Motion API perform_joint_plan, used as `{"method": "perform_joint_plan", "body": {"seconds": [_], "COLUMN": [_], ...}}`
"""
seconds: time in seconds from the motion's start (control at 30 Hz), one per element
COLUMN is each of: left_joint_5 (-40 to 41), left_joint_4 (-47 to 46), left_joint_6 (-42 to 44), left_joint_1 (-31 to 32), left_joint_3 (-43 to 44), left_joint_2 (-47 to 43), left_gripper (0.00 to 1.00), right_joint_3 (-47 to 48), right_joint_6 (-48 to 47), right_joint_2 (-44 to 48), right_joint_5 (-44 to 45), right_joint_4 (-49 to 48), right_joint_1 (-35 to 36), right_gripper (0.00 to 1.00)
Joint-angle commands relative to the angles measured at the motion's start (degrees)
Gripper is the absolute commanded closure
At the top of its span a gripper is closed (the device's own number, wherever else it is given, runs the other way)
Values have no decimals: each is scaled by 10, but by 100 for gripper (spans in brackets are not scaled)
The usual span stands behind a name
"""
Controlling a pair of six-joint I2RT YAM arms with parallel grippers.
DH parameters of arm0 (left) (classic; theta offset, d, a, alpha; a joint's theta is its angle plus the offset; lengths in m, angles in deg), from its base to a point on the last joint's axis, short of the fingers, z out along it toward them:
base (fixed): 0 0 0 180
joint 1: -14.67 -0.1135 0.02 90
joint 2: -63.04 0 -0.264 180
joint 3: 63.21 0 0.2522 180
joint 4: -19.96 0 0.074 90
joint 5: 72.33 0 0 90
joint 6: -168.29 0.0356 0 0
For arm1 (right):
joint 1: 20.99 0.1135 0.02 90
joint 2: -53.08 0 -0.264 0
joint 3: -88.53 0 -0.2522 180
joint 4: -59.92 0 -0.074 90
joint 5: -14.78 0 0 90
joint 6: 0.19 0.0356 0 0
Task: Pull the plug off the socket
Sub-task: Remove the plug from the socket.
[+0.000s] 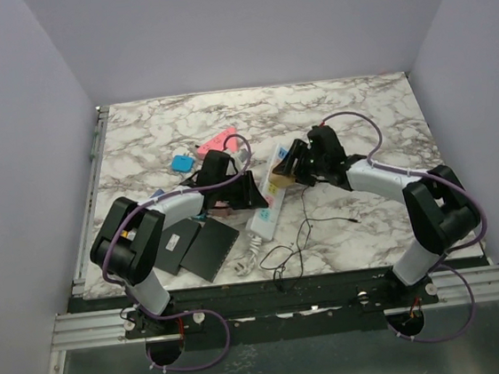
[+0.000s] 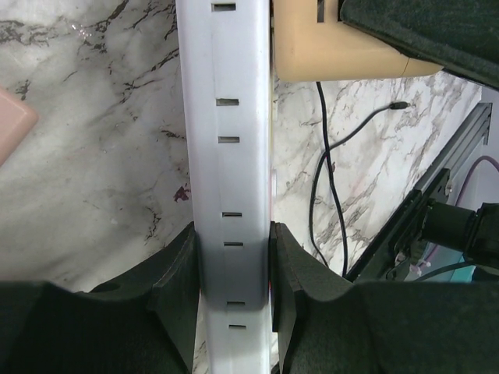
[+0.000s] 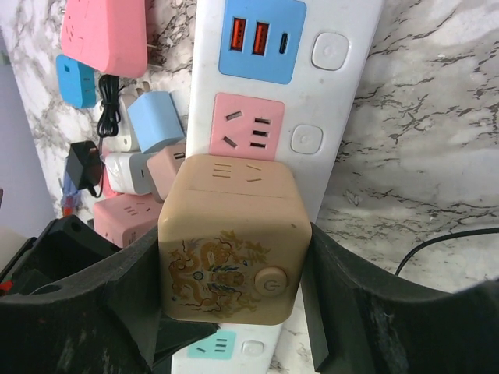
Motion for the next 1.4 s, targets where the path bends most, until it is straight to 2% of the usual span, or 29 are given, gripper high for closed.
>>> {"method": "perform_joint_plan", "body": {"seconds": [0.0,0.5,0.8,1.17,1.37], "left_joint_5": [51,47,42,38,39], "left_joint_4": [32,34,34,34,34], "left_joint_6": [33,35,31,33,33], "left_joint_1": [1,1,1,1,1], "left_joint_3": [1,5,5,3,2], "left_joint_2": [27,34,29,23,25], "left_gripper": [100,100,100,100,100], "right_joint_3": [13,102,67,2,-12], "right_joint_6": [-29,-95,-76,-43,-20], "right_joint_2": [-34,-108,-84,-22,-16], "right_joint_5": [-68,-124,-130,0,12], "right_joint_4": [19,92,65,53,51], "right_joint_1": [-42,-72,-66,21,45], "right_gripper": [100,100,100,100,100]}}
